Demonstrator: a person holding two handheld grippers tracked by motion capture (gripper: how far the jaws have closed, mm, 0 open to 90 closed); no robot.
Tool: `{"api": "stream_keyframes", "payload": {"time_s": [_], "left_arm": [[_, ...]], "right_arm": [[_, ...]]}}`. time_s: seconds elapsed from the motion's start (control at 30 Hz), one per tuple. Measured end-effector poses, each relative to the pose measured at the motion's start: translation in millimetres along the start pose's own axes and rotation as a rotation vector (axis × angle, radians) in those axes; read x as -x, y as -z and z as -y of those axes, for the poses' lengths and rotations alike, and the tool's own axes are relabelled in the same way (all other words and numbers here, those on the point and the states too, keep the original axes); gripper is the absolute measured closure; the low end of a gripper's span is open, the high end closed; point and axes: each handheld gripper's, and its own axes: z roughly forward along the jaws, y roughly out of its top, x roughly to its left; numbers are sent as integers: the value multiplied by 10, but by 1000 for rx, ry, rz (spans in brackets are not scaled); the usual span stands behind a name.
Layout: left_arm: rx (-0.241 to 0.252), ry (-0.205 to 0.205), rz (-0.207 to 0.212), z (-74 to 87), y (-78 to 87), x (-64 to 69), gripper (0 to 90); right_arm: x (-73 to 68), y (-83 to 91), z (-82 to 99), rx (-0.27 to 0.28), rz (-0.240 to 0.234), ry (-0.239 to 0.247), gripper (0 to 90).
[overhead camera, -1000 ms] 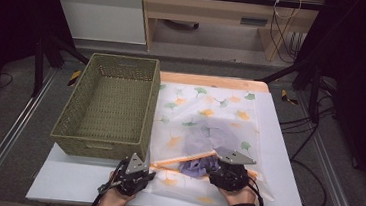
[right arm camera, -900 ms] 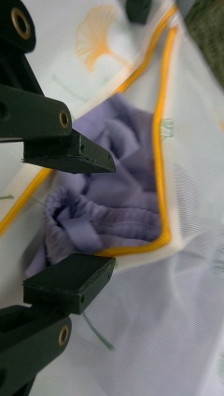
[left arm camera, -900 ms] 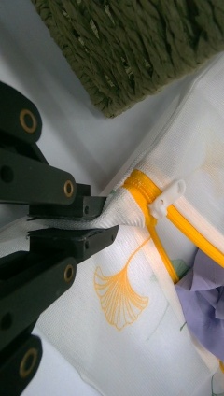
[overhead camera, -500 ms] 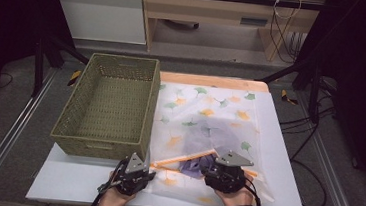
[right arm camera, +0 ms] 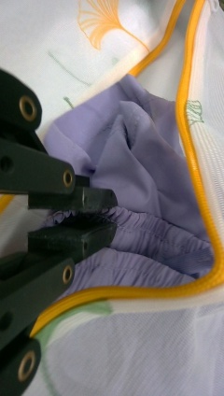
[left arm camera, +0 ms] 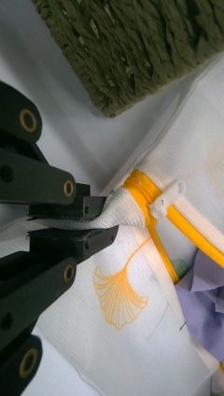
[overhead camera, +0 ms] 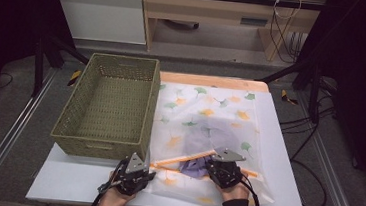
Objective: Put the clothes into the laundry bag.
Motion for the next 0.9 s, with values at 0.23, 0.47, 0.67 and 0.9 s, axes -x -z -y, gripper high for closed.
{"api": "stream_keyframes", "payload": {"time_s": [0.23, 0.47, 0.67, 0.9], "left_arm": [[-2, -2, -2, -2, -1, 2, 837], [-2, -4, -1, -3, -1, 1, 837], [-2, -4, 1, -3, -1, -1, 837], [-3, -5, -6, -5, 0, 9, 836]], "right_arm": [[6, -182, -100, -8, 47, -2, 858], [117, -372, -201, 51, 113, -32, 851], [177, -410, -215, 95, 147, -54, 827], [139, -197, -201, 91, 122, -38, 712]]}}
